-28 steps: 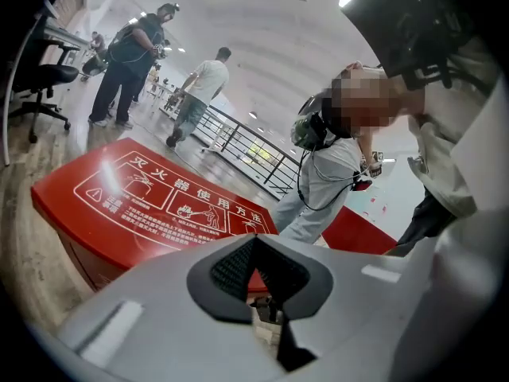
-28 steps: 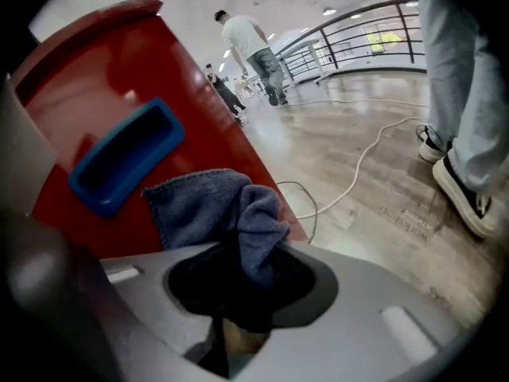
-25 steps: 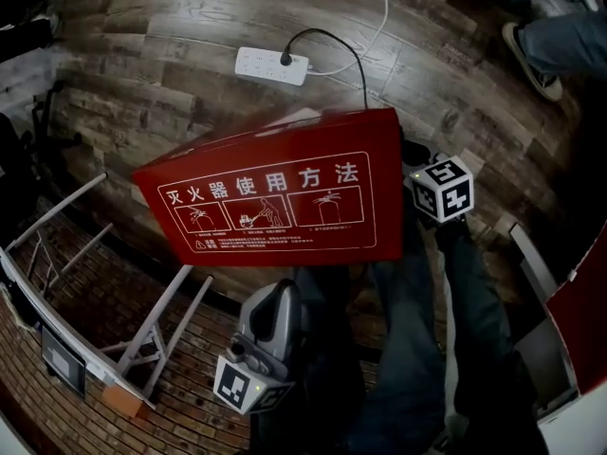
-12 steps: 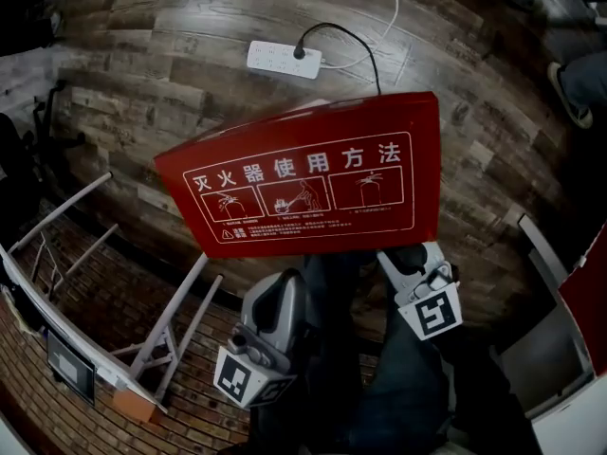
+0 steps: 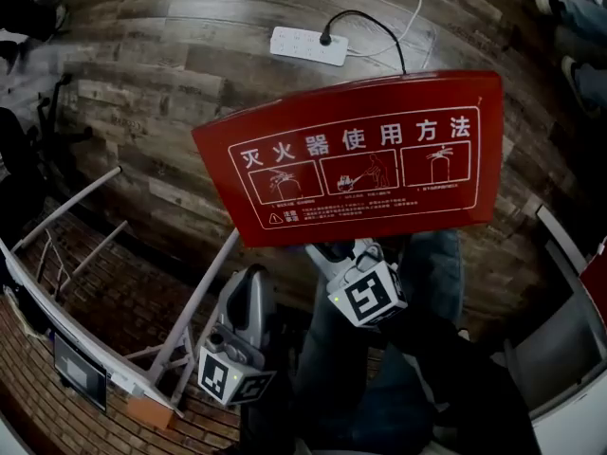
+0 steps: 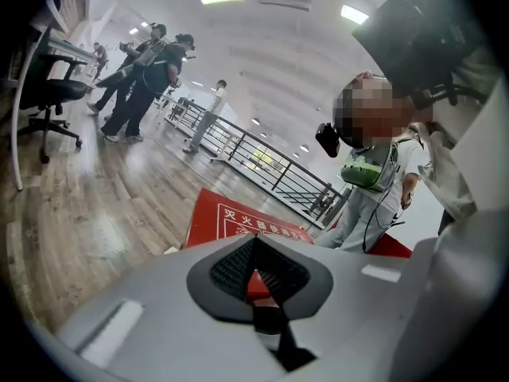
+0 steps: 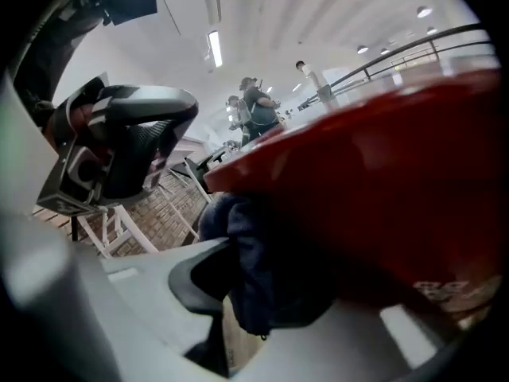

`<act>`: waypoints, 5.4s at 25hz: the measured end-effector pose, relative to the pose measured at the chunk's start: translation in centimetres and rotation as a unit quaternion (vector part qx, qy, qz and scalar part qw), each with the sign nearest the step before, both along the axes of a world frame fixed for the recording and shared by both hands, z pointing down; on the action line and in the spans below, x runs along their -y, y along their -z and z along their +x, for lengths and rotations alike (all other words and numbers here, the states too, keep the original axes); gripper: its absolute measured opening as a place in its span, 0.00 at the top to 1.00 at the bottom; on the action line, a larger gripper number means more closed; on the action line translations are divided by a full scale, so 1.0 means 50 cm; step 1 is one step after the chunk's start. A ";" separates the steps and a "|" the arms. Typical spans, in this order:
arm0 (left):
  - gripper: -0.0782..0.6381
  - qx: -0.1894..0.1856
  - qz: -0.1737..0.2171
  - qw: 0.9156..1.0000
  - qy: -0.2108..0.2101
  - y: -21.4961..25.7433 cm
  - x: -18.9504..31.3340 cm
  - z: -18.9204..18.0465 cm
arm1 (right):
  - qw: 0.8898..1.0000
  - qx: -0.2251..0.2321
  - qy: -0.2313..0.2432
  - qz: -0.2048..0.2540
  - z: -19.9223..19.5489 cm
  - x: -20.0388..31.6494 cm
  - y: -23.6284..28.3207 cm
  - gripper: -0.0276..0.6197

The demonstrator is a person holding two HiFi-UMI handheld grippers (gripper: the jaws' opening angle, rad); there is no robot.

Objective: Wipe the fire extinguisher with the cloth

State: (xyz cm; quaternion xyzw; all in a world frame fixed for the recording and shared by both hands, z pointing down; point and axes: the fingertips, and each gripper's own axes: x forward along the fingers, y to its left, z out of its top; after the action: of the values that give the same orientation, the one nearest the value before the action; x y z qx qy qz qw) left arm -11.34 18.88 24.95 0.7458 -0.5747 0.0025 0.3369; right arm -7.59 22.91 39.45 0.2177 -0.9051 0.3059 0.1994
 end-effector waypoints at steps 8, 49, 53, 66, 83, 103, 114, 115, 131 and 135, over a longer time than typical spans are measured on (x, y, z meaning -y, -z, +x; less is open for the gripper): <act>0.88 -0.013 0.006 1.000 0.002 0.003 -0.039 -0.052 | 0.995 -0.051 -0.075 0.048 0.180 0.037 0.038 0.79; 0.88 -0.043 0.013 0.999 -0.005 -0.006 -0.005 -0.052 | 0.925 -0.313 -0.021 0.213 0.349 0.199 0.205 0.79; 0.88 -0.035 0.013 0.999 0.002 -0.006 0.001 -0.057 | 0.928 -0.264 0.124 0.233 0.120 0.161 0.197 0.79; 0.88 -0.018 -0.001 1.000 -0.002 -0.017 -0.001 -0.069 | 0.911 -0.278 0.075 0.295 0.265 0.360 0.228 0.79; 0.88 -0.015 0.002 1.000 0.013 -0.023 0.009 -0.088 | 0.883 -0.192 0.277 0.327 -0.101 0.176 0.207 0.79; 0.88 -0.020 -0.017 0.997 0.074 -0.064 -0.008 -0.186 | 0.863 -0.206 0.288 0.361 -0.192 0.182 0.207 0.79; 0.88 -0.032 -0.006 0.996 0.085 -0.063 0.010 -0.186 | 0.903 -0.310 0.064 0.290 0.240 0.382 0.220 0.79; 0.88 -0.034 -0.008 0.996 0.085 -0.064 0.008 -0.184 | 0.904 -0.325 0.046 0.273 0.260 0.402 0.217 0.79; 0.88 -0.034 -0.004 0.996 0.078 -0.063 0.052 -0.179 | 0.866 -0.225 0.276 0.351 -0.050 0.179 0.205 0.79; 0.88 -0.034 -0.005 0.997 0.073 -0.065 0.052 -0.173 | 0.890 -0.269 0.179 0.322 0.139 0.233 0.209 0.79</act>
State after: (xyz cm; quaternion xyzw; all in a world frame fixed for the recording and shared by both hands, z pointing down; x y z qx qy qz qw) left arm -19.97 16.27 28.18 0.6996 -0.6161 -0.0444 0.3590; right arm -0.63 11.28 28.98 0.1785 -0.8894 -0.1139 0.4053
